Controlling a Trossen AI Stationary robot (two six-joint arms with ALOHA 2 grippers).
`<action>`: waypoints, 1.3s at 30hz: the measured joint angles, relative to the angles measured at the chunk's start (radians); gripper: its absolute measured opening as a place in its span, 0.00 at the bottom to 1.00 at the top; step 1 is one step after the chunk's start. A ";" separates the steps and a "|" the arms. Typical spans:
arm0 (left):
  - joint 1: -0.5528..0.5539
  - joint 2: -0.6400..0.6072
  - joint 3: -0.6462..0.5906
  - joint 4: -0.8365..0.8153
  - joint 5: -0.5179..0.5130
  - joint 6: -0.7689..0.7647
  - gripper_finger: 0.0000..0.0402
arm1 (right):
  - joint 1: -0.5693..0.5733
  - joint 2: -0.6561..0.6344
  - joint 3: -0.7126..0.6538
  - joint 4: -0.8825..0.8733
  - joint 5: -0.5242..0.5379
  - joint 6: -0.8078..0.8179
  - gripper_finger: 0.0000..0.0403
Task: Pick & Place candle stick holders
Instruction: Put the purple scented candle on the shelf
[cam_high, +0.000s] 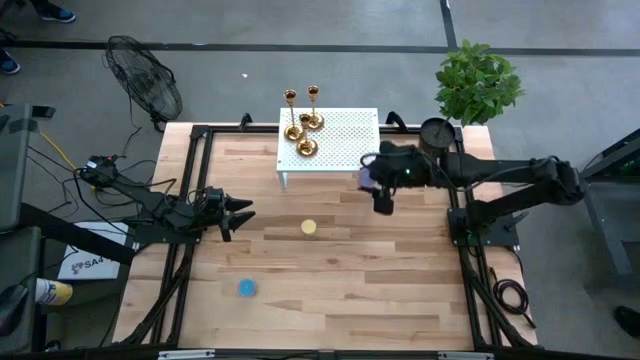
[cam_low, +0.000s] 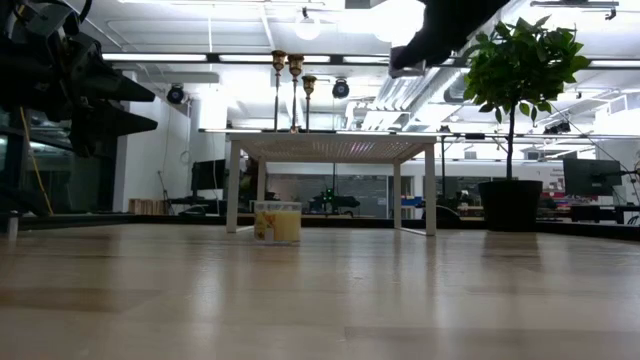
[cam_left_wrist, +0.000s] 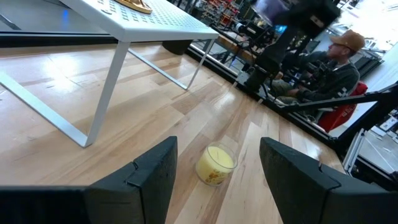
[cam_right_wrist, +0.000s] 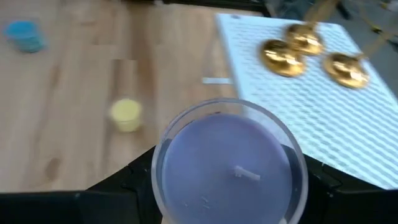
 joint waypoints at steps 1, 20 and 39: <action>0.000 0.000 0.000 0.000 0.000 0.000 0.56 | -0.018 0.002 0.000 0.000 0.009 0.000 0.57; 0.000 0.000 0.000 0.000 0.000 0.000 0.56 | -0.320 0.253 0.172 0.068 0.016 0.126 0.58; 0.000 0.000 0.000 0.000 0.000 0.000 0.56 | -0.467 0.585 0.472 -0.040 -0.023 0.294 0.58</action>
